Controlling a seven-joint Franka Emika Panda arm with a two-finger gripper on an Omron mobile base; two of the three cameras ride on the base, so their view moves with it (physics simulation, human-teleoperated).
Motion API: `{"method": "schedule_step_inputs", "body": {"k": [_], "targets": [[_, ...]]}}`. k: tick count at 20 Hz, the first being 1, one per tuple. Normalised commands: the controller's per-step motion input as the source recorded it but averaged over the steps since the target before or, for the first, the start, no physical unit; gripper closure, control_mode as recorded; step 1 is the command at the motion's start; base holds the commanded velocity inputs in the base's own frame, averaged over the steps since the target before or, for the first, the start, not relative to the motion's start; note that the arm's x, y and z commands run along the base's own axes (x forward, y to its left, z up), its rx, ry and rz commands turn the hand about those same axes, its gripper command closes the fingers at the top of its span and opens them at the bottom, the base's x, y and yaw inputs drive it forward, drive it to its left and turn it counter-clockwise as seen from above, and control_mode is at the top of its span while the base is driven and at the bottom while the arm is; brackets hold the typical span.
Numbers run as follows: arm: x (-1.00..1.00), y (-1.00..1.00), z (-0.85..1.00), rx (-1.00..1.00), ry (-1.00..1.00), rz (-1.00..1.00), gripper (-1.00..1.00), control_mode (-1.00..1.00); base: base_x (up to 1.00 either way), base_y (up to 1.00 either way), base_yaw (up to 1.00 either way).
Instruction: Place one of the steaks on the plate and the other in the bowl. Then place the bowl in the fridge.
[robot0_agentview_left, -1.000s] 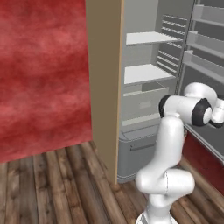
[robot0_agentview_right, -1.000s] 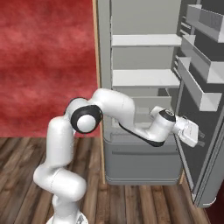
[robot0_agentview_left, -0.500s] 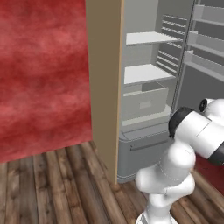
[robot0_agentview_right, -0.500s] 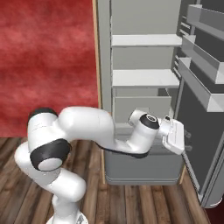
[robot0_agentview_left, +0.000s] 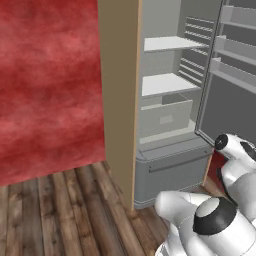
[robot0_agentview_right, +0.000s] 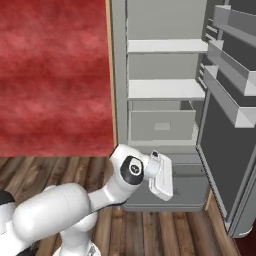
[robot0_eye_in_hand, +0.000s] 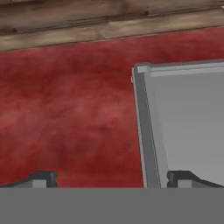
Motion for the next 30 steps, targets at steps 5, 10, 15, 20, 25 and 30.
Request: {"method": "schedule_step_inputs", "body": {"k": [5, 10, 15, 20, 25, 30], "targets": [[-0.11, 1.00, 0.02, 0.61, 0.01, -0.14, -1.00, -1.00, 0.00, 0.00, 0.00], [-0.03, 1.00, -0.01, 0.64, 0.00, -0.05, -1.00, -1.00, 0.00, 0.00, 0.00], [0.02, 0.92, 0.00, 0.40, 0.17, 0.28, -1.00, -1.00, 0.00, 0.00, 0.00], [-0.10, 0.73, 0.36, -0.23, 0.27, 0.58, -1.00, -1.00, 0.00, 0.00, 0.00], [-0.24, 0.69, 0.41, 0.05, 0.16, 0.71, -1.00, -1.00, 0.00, 0.00, 0.00], [0.00, 0.43, 0.10, 0.21, 0.11, 0.93, -1.00, -1.00, 0.00, 0.00, 0.00]]}}
